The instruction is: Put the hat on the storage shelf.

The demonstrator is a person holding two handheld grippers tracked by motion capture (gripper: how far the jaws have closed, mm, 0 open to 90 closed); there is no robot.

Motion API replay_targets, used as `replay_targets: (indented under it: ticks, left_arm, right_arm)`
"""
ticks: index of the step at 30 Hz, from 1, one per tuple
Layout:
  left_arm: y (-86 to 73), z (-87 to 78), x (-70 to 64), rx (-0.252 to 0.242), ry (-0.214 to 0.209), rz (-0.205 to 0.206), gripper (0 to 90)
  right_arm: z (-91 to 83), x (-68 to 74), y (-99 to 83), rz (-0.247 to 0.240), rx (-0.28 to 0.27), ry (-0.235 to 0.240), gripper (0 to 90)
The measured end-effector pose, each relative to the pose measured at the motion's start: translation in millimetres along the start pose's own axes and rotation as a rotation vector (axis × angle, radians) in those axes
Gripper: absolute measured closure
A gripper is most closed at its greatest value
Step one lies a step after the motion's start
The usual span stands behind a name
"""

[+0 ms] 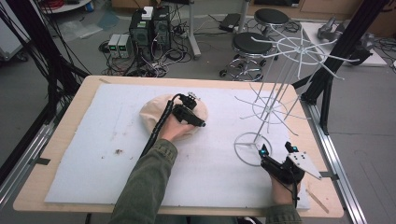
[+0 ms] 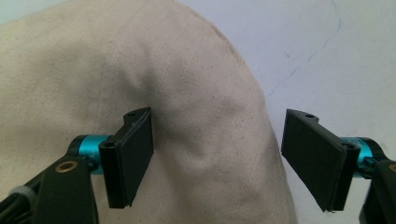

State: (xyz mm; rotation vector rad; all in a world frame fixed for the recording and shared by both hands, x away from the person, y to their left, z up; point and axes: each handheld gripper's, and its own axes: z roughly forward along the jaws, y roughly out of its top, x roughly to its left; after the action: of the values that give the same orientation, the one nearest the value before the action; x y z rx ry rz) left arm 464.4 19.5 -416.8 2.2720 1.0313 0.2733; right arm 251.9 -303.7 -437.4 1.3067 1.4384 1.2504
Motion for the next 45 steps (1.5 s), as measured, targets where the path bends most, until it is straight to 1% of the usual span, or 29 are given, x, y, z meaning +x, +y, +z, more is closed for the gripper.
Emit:
replay_targets:
  ticks: [3, 5, 6, 8, 9, 11, 13, 16, 17, 18, 19, 20, 21, 22, 23, 24, 25, 27, 28, 29, 32, 33, 34, 35, 36, 37, 38, 41, 45]
  left_arm:
    - [-0.2, 1.7, -3.6, 0.010, 0.024, 0.013, 26.1]
    - [-2.0, 2.7, -8.0, 0.008, 0.062, 0.031, 32.2]
    - [-3.3, 3.5, -9.5, 0.004, 0.075, 0.030, 36.9]
    - [-4.3, 4.4, -10.3, 0.008, 0.064, 0.003, 40.3]
    - [-4.8, 4.9, -10.3, 0.009, 0.051, -0.024, 40.3]
    - [-4.4, 5.3, -11.5, 0.022, 0.061, -0.027, 40.5]
    - [-4.7, 6.0, -12.6, 0.032, 0.068, -0.039, 40.8]
    - [-4.4, 6.3, -12.5, 0.045, 0.072, -0.069, 43.9]
    - [-4.1, 6.1, -12.1, 0.047, 0.067, -0.091, 43.9]
    - [-3.9, 6.1, -11.6, 0.044, 0.062, -0.098, 45.1]
    - [-3.8, 5.8, -11.1, 0.041, 0.054, -0.105, 49.6]
    - [-3.7, 5.6, -10.8, 0.039, 0.045, -0.103, 53.5]
    - [-3.9, 5.4, -10.9, 0.033, 0.032, -0.111, 53.5]
    - [-4.0, 5.2, -11.1, 0.027, 0.023, -0.114, 60.9]
    - [-4.5, 4.7, -11.6, 0.018, 0.014, -0.112, 60.9]
    - [-5.8, 4.1, -10.6, 0.003, -0.007, -0.116, 64.3]
    - [-7.1, 3.8, -8.6, -0.009, -0.030, -0.131, 68.3]
    - [-10.8, 1.6, 0.1, -0.043, -0.114, -0.184, 75.7]
    - [-11.8, 0.6, 1.7, -0.049, -0.131, -0.183, 77.8]
    - [-12.2, 0.0, 1.9, -0.050, -0.136, -0.172, 79.3]
    - [-13.2, -1.6, 0.4, -0.064, -0.131, -0.136, 80.8]
    - [-14.2, -2.5, 0.1, -0.072, -0.128, -0.130, 80.9]
    - [-15.5, -3.4, 1.0, -0.078, -0.140, -0.125, 81.1]
    - [-17.0, -5.1, 1.9, -0.092, -0.144, -0.128, 81.1]
    - [-18.7, -7.2, 3.2, -0.111, -0.150, -0.130, 81.1]
    - [-19.6, -9.0, 4.3, -0.119, -0.154, -0.129, 81.1]
    - [-20.6, -12.6, 5.4, -0.136, -0.154, -0.121, 81.1]
    - [-21.8, -21.5, 8.4, -0.176, -0.165, -0.121, 81.0]
    - [-22.3, -35.2, 9.7, -0.247, -0.177, -0.114, 80.9]
  right_arm:
    - [-0.1, 0.2, 0.0, -0.002, 0.002, -0.003, 12.3]
    - [0.0, 0.2, 0.1, 0.000, 0.001, -0.004, 12.3]
    - [0.2, -0.1, 0.0, 0.001, 0.002, -0.004, 12.3]
    - [0.3, -0.1, 0.0, 0.002, 0.002, -0.005, 12.3]
    - [0.3, -0.1, 0.0, 0.002, 0.002, -0.005, 12.3]
    - [0.4, 0.3, 0.1, 0.004, 0.001, -0.007, 12.3]
    - [0.5, 0.5, 0.3, 0.000, 0.001, -0.006, 12.3]
    - [0.7, 0.8, 0.2, -0.004, 0.004, -0.007, 12.3]
    - [0.7, 0.8, 0.2, -0.004, 0.004, -0.007, 12.3]
    - [0.8, 0.7, 0.2, -0.005, 0.003, -0.007, 12.3]
    - [0.8, 0.8, 0.1, -0.001, -0.001, -0.007, 12.3]
    - [0.5, 0.8, 0.2, -0.001, 0.001, -0.007, 12.3]
    - [0.5, 0.8, 0.2, -0.001, 0.001, -0.007, 12.3]
    - [0.5, 0.8, 0.2, 0.000, 0.001, -0.009, 12.3]
    - [0.5, 0.8, 0.2, 0.000, 0.001, -0.009, 12.3]
    - [0.7, 0.8, 0.2, -0.001, 0.003, -0.009, 12.3]
    - [1.0, 0.7, 0.1, -0.004, 0.003, -0.009, 12.3]
    - [1.0, 1.2, 0.1, 0.000, 0.007, -0.007, 12.3]
    - [1.0, 1.2, 0.1, 0.001, 0.008, -0.006, 12.3]
    - [1.1, 1.1, -0.1, 0.000, 0.007, -0.006, 12.3]
    - [1.5, -0.3, -0.2, 0.000, 0.007, -0.009, 12.3]
    - [1.5, -0.5, -0.3, 0.004, 0.006, -0.009, 12.3]
    - [1.0, -0.5, -0.2, 0.008, 0.009, -0.010, 12.3]
    - [0.8, -0.3, -0.2, 0.012, 0.006, -0.009, 12.3]
    - [0.6, -1.0, -0.1, 0.004, 0.006, -0.010, 12.3]
    - [0.3, -0.3, -0.1, 0.011, 0.009, -0.009, 12.3]
    - [0.6, -0.3, -0.1, 0.010, 0.007, -0.010, 12.3]
    - [1.0, -0.2, -0.1, 0.006, 0.006, -0.009, 12.3]
    - [1.3, 0.0, 0.0, 0.003, 0.007, -0.009, 12.3]
